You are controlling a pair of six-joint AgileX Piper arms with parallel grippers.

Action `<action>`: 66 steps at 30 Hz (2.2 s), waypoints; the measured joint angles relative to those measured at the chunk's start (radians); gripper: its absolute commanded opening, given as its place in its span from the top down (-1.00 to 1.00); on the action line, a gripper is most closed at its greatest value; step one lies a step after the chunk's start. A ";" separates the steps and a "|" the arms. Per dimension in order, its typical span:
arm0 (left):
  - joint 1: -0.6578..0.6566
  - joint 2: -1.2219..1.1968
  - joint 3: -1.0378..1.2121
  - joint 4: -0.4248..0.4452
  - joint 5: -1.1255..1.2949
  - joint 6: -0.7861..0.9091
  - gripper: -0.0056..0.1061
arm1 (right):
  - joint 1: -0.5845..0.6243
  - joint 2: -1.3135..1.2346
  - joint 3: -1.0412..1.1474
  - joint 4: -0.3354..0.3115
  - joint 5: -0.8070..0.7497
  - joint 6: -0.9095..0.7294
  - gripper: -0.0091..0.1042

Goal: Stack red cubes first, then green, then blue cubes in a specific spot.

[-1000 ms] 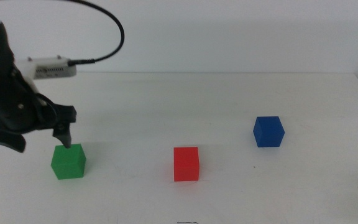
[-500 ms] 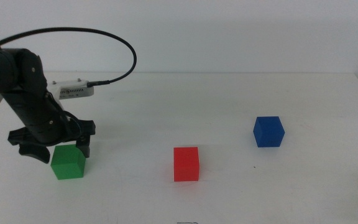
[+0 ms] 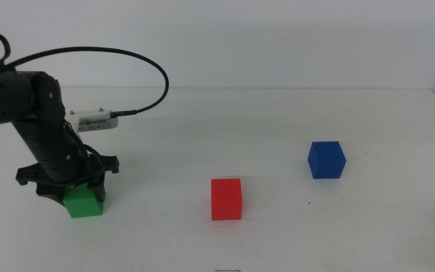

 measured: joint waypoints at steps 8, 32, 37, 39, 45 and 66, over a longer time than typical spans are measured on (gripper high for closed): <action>0.000 -0.097 0.000 -0.050 0.026 0.000 0.39 | 0.000 0.000 0.000 0.000 0.000 0.000 -0.74; -0.510 0.053 -0.512 0.014 0.265 -0.337 0.39 | 0.000 0.000 0.000 0.000 0.000 0.000 -0.74; -0.563 0.145 -0.592 0.039 0.328 -0.389 0.39 | 0.000 0.000 0.000 0.000 0.000 0.000 -0.74; -0.588 0.176 -0.611 0.067 0.340 -0.423 0.39 | 0.000 0.000 0.000 0.000 0.000 0.000 -0.74; -0.608 0.187 -0.614 0.117 0.346 -0.483 0.39 | 0.000 0.000 0.000 0.000 0.000 0.000 -0.74; -0.608 0.229 -0.617 0.128 0.355 -0.568 0.38 | 0.000 0.000 0.000 0.000 0.000 0.000 -0.74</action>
